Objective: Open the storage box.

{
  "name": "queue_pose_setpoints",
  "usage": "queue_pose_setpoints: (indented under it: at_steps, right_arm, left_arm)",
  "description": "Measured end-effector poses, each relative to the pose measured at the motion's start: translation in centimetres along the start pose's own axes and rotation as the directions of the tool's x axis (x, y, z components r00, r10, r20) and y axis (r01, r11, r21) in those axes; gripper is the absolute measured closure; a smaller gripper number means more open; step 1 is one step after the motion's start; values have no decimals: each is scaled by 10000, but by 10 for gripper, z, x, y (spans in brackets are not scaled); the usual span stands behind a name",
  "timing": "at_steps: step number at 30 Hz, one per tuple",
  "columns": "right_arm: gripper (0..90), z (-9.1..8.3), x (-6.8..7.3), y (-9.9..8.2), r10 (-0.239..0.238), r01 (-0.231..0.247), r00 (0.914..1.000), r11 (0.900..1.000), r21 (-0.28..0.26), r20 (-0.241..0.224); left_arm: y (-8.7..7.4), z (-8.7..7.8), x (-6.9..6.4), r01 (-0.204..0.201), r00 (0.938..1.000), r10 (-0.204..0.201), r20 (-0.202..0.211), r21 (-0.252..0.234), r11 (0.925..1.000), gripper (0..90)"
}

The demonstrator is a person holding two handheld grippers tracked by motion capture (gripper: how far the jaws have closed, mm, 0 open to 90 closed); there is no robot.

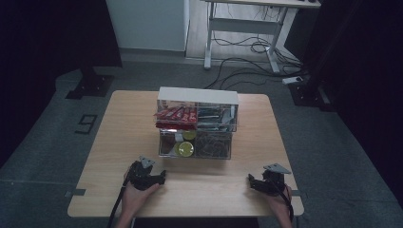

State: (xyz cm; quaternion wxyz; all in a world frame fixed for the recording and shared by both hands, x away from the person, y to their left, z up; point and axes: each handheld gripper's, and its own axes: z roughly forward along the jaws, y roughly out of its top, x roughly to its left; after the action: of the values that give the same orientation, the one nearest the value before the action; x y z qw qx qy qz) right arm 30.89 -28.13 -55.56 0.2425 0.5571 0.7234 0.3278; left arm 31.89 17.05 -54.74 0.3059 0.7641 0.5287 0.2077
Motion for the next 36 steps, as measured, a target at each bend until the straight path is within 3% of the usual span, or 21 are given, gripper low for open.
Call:
queue_pose_setpoints:
  at_steps: [12,16,18,20,26,29,32,36]
  right_arm:
    - [189,1,-1,1,-14,14,10000,10000,-48,-16]
    - [195,1,-1,1,4,-4,10000,10000,-57,-7]
    - [198,1,-1,1,17,-17,10000,10000,-67,4]
    - [199,1,-1,1,20,-20,10000,10000,-70,5]
    - [204,1,-2,2,-15,15,10000,10000,-80,-40]
    - [209,1,-3,2,-29,28,10000,10000,-96,-53]
    - [220,1,-4,1,-27,27,10000,9999,-104,-50]
    - [228,1,-4,1,-3,3,10000,9999,-123,-33]
  left_arm:
    - [-3,-3,1,-75,9999,75,98,-30,10000,166]
    - [-3,-6,0,29,10000,-30,-11,-272,9996,224]
    - [-3,-11,0,93,9998,-103,-143,-685,9976,252]
    - [-1,-17,-1,257,9997,-258,5,-936,9953,277]
    - [-2,-19,0,615,9980,-602,170,-911,9939,347]
    - [-2,-20,-2,952,9953,-930,275,-956,9909,420]
    - [0,-26,-4,1040,9926,-971,731,-971,9898,563]
    - [2,-35,-2,1138,9897,-1037,988,-1028,9882,687]
